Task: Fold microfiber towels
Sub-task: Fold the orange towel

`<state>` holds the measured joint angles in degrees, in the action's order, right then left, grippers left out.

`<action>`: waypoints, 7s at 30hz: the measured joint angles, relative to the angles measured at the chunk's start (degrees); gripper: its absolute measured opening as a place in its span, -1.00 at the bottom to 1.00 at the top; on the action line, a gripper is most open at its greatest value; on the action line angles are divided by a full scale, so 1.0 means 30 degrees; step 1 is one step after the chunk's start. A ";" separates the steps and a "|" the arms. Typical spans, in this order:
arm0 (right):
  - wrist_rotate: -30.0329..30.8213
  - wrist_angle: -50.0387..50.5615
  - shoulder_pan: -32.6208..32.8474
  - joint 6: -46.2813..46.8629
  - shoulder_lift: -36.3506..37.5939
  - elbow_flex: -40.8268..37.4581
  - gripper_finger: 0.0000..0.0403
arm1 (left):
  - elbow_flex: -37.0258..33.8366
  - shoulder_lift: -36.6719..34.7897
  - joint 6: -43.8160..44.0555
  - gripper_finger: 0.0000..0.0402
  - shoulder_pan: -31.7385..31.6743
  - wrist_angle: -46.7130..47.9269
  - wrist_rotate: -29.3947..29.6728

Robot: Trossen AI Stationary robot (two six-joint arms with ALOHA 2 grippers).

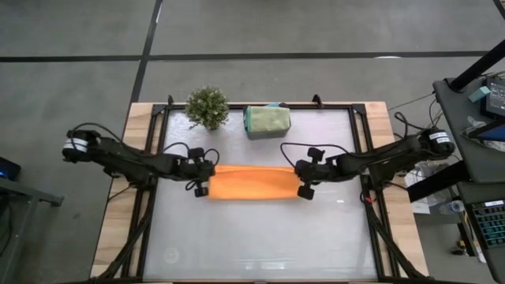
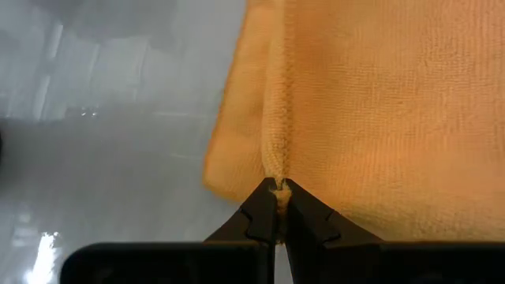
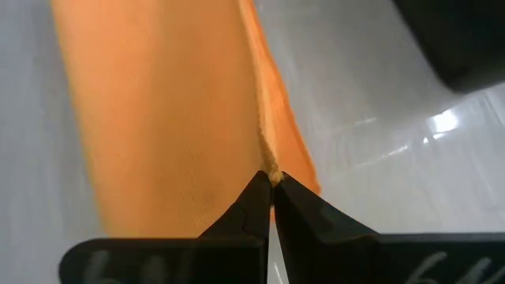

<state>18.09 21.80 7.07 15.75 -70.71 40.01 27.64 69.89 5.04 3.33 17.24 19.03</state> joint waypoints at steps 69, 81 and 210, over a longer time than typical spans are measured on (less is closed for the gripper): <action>-0.1015 -0.9421 -0.0464 0.1115 -0.6484 -0.0022 -0.52 | -0.0095 0.1940 0.3778 -0.51 0.1369 -0.3263 -0.1836; -0.1107 -0.7441 0.0022 -0.0252 -0.6209 -0.0026 -0.57 | 0.0013 0.3583 0.4131 -0.51 0.1727 -0.3264 -0.1705; -0.8003 -0.8357 -0.3657 0.5447 -1.2122 0.9551 -0.94 | -0.1603 0.2695 0.5573 -0.51 0.2397 -0.9617 -0.0779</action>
<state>-5.92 -3.27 -3.90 32.09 -107.07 68.66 22.83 77.97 21.76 10.52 -11.61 16.69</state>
